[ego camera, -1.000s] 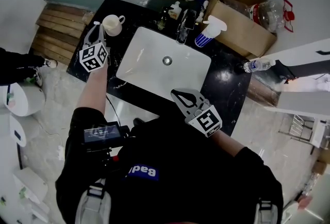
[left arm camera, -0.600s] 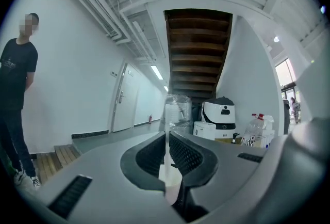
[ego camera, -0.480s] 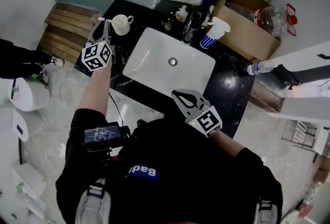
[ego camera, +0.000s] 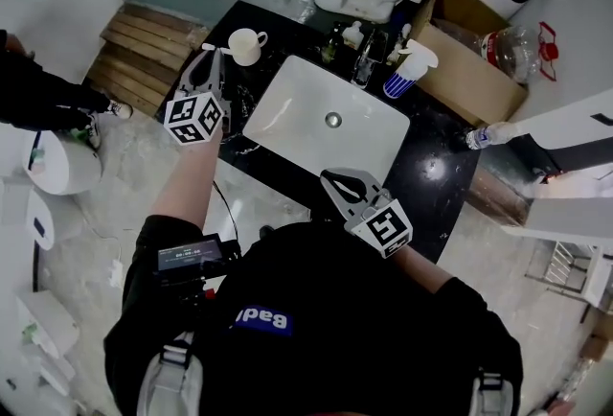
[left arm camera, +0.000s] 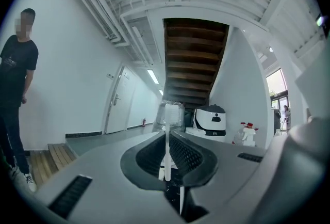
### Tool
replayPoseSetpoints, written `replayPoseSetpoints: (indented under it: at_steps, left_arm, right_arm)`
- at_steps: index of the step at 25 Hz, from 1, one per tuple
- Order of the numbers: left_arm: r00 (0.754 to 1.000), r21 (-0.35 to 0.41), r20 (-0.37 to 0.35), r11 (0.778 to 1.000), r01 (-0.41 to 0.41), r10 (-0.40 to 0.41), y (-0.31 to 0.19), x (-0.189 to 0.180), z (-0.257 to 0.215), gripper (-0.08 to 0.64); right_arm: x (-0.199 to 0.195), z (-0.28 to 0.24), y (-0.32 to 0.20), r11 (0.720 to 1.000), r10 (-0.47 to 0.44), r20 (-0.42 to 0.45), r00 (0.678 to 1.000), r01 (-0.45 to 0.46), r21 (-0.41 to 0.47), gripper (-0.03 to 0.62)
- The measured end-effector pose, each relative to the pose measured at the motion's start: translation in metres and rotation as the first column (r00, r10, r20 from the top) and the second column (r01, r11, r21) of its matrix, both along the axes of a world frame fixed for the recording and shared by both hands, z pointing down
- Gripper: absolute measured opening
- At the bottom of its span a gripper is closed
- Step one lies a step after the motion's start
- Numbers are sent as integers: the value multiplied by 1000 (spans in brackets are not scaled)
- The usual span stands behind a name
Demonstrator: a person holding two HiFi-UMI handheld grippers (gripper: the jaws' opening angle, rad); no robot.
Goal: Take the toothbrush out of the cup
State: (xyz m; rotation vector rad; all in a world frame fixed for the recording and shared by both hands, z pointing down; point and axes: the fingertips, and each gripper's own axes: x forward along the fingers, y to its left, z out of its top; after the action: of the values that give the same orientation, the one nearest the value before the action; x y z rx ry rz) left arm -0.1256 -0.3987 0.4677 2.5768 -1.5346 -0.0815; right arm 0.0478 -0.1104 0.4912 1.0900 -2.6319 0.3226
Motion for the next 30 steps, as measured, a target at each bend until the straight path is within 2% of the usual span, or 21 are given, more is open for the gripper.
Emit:
replayPoseSetpoints:
  at_steps: [15, 22, 27, 30]
  left_arm:
    - [994, 5, -82, 997, -72, 72, 85, -7, -25, 29]
    - [990, 33, -86, 993, -109, 111, 122, -11, -42, 29]
    - [989, 43, -50, 990, -134, 136, 151, -14, -50, 29]
    - [989, 41, -55, 990, -134, 136, 172, -16, -48, 29]
  right_arm:
    - [-36, -4, 11, 998, -60, 29, 998, 60, 2, 11]
    - [-52, -4, 15, 996, -85, 37, 996, 85, 1, 11]
    - [-67, -7, 18, 993, -115, 46, 992, 115, 4, 11]
    - [-73, -7, 20, 992, -129, 48, 991, 128, 11, 11]
